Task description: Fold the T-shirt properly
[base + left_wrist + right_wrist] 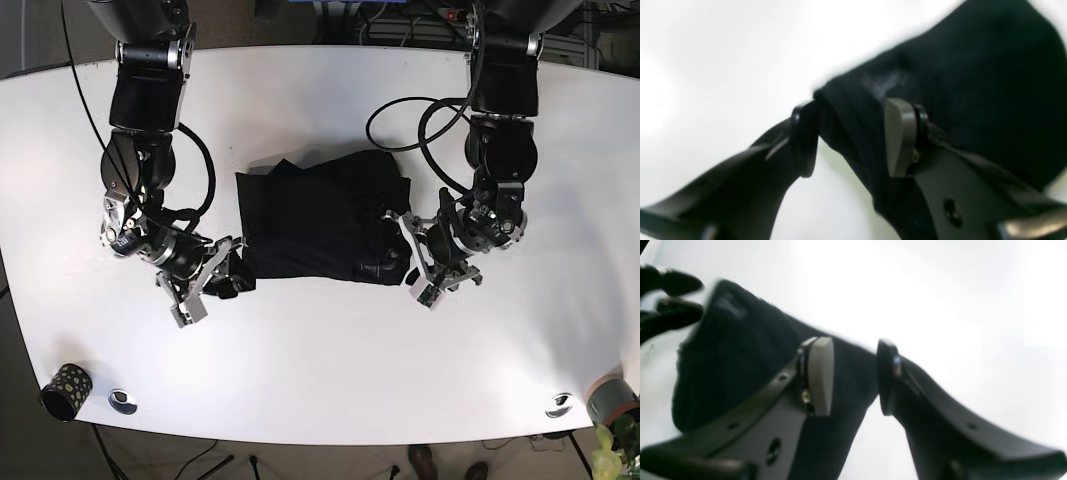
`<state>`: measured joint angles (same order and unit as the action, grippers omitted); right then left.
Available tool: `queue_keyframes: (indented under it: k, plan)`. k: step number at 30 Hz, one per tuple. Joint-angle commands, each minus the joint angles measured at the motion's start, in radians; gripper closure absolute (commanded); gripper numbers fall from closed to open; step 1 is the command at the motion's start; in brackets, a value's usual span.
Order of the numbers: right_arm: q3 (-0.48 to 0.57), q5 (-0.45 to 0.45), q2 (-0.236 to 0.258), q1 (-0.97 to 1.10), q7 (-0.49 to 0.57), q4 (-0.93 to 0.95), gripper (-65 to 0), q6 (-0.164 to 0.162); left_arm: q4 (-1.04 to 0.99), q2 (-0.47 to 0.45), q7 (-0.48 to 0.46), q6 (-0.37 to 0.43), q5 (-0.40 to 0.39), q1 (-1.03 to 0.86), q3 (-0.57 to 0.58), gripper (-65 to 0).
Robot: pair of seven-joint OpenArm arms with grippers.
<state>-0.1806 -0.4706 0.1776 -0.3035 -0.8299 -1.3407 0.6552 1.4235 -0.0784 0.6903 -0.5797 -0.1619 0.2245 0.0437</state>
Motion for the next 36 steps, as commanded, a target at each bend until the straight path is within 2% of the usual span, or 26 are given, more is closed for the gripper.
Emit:
queue_keyframes:
  k: [1, 5, 9, 17, 23, 29, 32, 36]
  plan:
    - [-0.004, -0.007, 0.035, -0.023, 0.010, -0.023, -20.3, 0.004, 0.110, 0.002, 0.030, -0.004, -0.012, -0.003, 0.005, -29.4]
    - [-0.004, -0.007, 0.052, -0.053, 0.033, 0.043, -20.3, 0.002, 0.236, 0.024, 0.093, -0.004, -0.012, -0.076, 0.048, -29.4]
    - [0.006, -0.006, 0.053, -0.102, 0.116, 0.198, -20.3, 0.002, 0.311, 0.033, 0.101, -0.004, -0.011, -0.156, 0.117, -29.4]
    - [0.215, -0.006, 0.072, -0.204, 0.338, 0.465, -20.3, 0.002, 0.339, 0.038, 0.096, -0.003, -0.011, -0.281, 0.204, -29.3]
    - [0.290, -0.006, 0.075, -0.221, 0.458, 0.574, -20.3, 0.002, 0.320, 0.062, 0.096, -0.003, -0.003, -0.296, 0.143, -29.3]
    - [0.295, -0.006, 0.082, -0.181, 0.458, 0.570, -20.3, 0.013, 0.187, 0.013, 0.095, -0.003, -0.009, -0.238, 0.031, -29.3]
    - [0.296, -0.009, 0.106, -0.150, 0.456, 0.557, -20.3, 0.015, 0.110, -0.007, 0.095, -0.003, -0.009, -0.176, 0.009, -29.3]
    - [0.296, -0.009, 0.118, -0.070, 0.438, 0.448, -20.3, 0.015, 0.036, -0.068, 0.095, -0.003, -0.009, -0.113, 0.011, -29.3]
